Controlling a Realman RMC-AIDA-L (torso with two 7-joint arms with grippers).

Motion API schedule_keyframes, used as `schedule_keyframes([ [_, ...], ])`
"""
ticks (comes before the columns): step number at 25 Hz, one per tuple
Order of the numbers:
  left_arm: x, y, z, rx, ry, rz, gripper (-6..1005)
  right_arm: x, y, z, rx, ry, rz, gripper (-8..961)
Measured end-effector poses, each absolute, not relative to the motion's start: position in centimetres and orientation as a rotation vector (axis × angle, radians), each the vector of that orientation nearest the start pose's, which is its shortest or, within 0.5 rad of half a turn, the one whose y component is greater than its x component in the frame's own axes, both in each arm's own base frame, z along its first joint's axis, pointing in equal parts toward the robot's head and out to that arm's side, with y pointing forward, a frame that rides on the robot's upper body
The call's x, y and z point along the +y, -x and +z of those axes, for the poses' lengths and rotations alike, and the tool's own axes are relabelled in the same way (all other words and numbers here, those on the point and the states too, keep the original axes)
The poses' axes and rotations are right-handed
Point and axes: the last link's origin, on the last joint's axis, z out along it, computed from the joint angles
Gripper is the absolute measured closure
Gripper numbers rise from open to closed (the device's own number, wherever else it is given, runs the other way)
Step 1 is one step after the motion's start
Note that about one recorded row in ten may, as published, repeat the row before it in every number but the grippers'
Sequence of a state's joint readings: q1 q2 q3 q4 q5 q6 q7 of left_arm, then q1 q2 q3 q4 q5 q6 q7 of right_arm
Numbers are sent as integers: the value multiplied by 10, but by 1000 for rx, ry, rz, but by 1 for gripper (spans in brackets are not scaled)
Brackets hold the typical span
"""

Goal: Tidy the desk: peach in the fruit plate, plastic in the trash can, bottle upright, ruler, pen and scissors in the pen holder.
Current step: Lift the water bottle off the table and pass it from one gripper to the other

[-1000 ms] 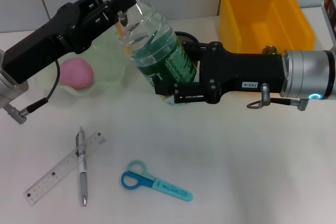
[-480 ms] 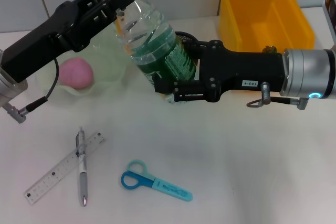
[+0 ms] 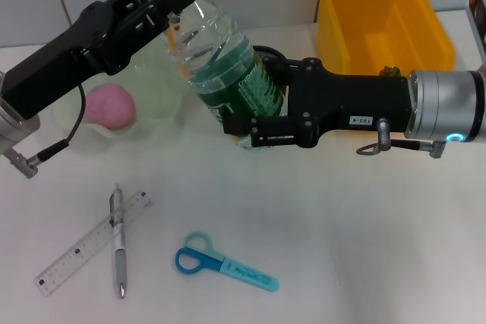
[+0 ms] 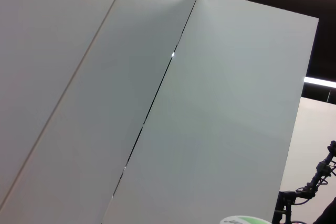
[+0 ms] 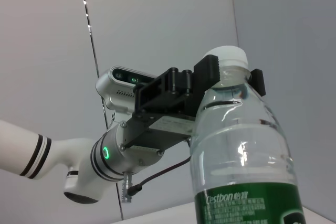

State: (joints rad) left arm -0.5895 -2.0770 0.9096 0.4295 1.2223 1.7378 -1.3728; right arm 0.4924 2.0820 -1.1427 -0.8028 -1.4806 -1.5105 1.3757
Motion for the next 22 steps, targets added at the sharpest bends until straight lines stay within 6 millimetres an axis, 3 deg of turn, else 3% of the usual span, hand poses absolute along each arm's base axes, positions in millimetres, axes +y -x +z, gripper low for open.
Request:
schedule_keyframes([
  [22, 337, 183, 18, -582, 2421, -1676, 560, 341, -180, -6, 302, 2738, 1016, 213],
])
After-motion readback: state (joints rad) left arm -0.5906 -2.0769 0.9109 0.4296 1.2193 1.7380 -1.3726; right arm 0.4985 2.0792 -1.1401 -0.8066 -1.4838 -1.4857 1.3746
